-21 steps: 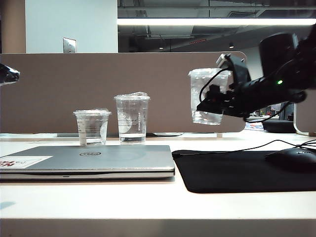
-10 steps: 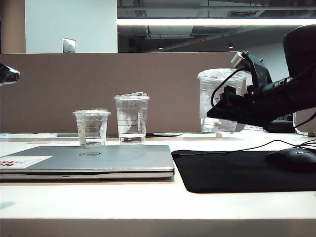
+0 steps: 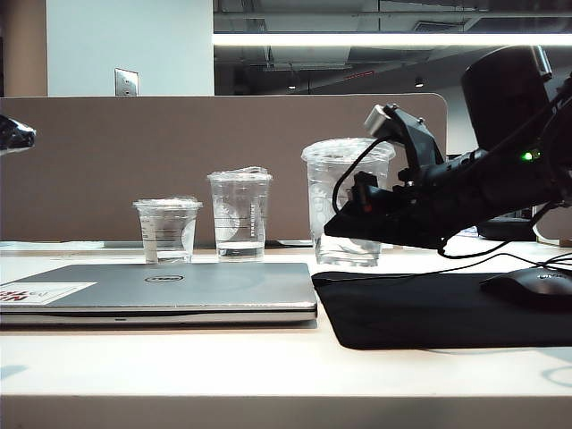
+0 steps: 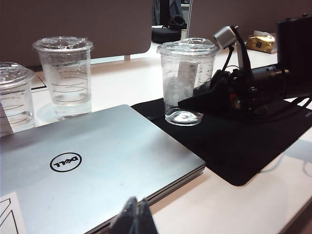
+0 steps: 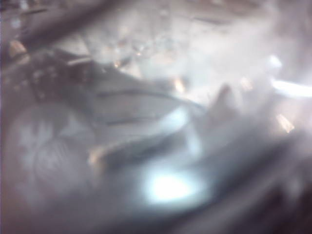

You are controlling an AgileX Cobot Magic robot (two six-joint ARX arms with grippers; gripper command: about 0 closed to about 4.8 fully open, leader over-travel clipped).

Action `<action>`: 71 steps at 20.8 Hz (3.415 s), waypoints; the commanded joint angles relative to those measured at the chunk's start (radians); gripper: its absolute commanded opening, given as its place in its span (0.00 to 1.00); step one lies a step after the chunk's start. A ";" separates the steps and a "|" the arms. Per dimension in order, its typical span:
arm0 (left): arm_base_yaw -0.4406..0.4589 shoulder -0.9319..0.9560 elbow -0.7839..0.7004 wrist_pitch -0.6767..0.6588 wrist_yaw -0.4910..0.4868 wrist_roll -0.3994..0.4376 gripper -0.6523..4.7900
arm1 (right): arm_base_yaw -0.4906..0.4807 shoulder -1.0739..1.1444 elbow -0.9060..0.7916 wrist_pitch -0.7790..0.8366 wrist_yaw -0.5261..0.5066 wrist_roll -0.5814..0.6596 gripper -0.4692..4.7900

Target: Pick up the coffee cup on the right and place it on the right side of the laptop.

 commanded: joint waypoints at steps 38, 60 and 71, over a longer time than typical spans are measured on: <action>-0.002 0.000 0.003 0.006 0.000 0.002 0.11 | 0.003 0.034 -0.056 0.044 0.125 -0.055 1.00; 0.212 0.000 0.004 0.006 0.005 0.002 0.11 | 0.004 -0.665 -0.361 -0.225 0.116 0.028 0.07; 0.496 0.000 0.004 0.006 0.004 0.002 0.11 | 0.004 -0.961 -0.360 -0.305 0.172 0.028 0.07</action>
